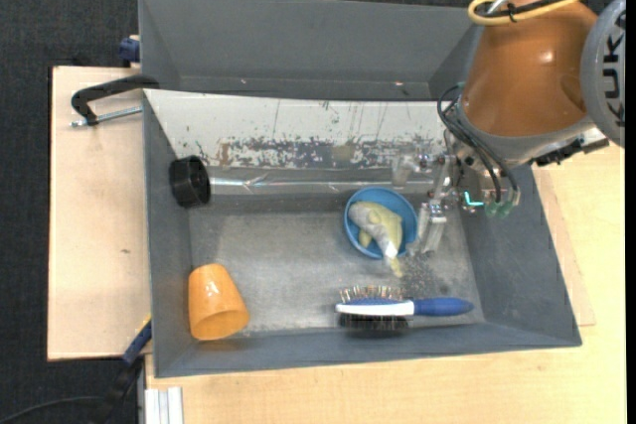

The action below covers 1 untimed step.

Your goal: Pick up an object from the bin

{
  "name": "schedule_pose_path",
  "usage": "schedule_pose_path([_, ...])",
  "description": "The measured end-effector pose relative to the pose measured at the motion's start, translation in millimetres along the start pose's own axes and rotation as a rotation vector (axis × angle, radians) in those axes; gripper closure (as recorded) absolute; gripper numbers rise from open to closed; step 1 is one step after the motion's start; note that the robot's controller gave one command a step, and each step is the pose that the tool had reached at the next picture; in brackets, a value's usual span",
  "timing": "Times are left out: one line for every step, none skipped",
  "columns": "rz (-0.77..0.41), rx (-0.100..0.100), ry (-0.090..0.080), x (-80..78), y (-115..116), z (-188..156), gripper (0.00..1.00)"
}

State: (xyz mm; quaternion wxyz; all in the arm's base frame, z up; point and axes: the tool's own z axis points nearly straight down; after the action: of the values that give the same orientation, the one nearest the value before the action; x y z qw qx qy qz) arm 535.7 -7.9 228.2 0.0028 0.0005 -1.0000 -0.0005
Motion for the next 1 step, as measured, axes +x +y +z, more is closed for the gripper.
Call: schedule_pose_path([-0.076, 0.000, -0.001, -30.5, 9.2, 134.2, 0.00])
